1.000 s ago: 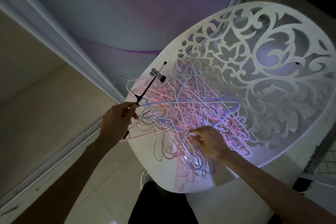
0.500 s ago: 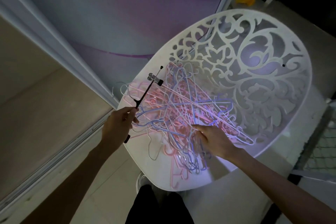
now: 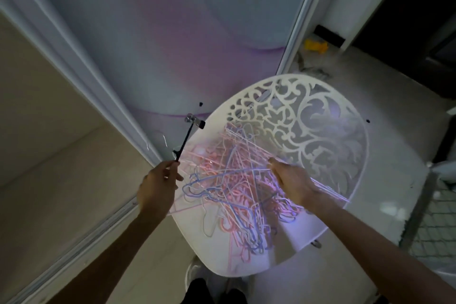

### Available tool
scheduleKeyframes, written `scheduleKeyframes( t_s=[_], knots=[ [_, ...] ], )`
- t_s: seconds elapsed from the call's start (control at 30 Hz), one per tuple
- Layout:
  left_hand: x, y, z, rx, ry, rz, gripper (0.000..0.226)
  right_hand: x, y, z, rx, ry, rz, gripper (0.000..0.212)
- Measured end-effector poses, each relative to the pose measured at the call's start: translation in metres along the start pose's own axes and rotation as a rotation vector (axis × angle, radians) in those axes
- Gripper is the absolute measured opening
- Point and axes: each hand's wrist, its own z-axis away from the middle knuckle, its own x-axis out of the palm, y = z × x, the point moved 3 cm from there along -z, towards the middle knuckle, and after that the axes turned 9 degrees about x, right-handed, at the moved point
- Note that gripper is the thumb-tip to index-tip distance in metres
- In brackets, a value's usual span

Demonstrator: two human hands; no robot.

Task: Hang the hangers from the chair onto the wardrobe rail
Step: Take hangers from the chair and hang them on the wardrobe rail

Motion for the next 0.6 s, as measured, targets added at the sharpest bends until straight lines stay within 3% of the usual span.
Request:
scheduleKeyframes(
  t_s=[0.03, 0.1, 0.23, 0.47, 0.6],
  knots=[
    [-0.006, 0.007, -0.002, 0.006, -0.036, -0.018, 0.019, -0.013, -0.004, 0.0, -0.027, 0.042, 0.094, 0.017],
    [-0.018, 0.023, -0.004, 0.012, -0.104, 0.007, 0.018, -0.038, -0.013, 0.005, -0.082, 0.108, 0.198, 0.021],
    [-0.035, 0.05, 0.004, -0.228, -0.255, 0.431, 0.031, -0.075, -0.043, 0.029, -0.159, 0.104, 0.247, 0.034],
    [-0.095, 0.068, 0.037, -0.388, -0.277, 0.615, 0.035, -0.108, -0.122, 0.096, -0.216, -0.07, -0.176, 0.029],
    [-0.151, 0.055, 0.049, -0.36, -0.056, 0.625, 0.023, -0.112, -0.181, 0.133, -0.107, -0.273, -0.522, 0.02]
  ],
)
